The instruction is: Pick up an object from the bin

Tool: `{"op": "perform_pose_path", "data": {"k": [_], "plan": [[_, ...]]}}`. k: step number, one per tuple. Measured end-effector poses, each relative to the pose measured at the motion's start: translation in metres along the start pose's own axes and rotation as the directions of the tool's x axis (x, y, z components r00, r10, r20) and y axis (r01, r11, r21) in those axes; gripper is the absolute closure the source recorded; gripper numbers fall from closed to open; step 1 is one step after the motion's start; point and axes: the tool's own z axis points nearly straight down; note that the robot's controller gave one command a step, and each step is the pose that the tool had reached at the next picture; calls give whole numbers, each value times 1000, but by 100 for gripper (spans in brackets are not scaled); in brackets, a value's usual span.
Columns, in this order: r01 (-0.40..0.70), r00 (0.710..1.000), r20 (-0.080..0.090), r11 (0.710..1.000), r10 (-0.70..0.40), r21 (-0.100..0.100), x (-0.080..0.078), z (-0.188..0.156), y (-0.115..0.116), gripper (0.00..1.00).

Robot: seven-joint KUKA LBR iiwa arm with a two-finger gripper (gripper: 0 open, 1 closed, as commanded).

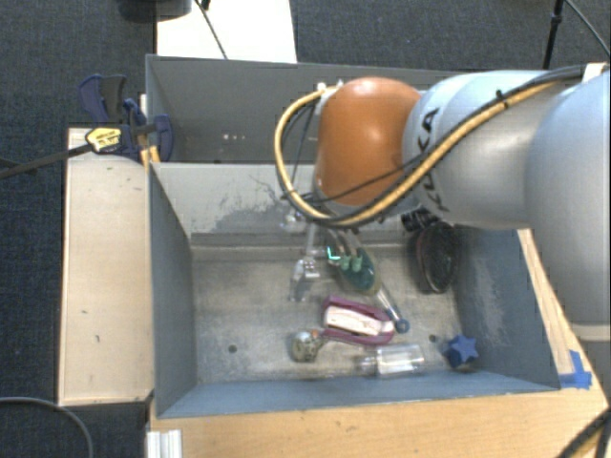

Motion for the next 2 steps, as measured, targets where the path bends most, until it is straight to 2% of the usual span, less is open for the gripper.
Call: {"op": "perform_pose_path", "data": {"k": [1,2], "plan": [[149,989,13,989,-149,-2,44,86,-67,0],[30,1000,4,1000,-30,2,90,57,-130,0]]}}
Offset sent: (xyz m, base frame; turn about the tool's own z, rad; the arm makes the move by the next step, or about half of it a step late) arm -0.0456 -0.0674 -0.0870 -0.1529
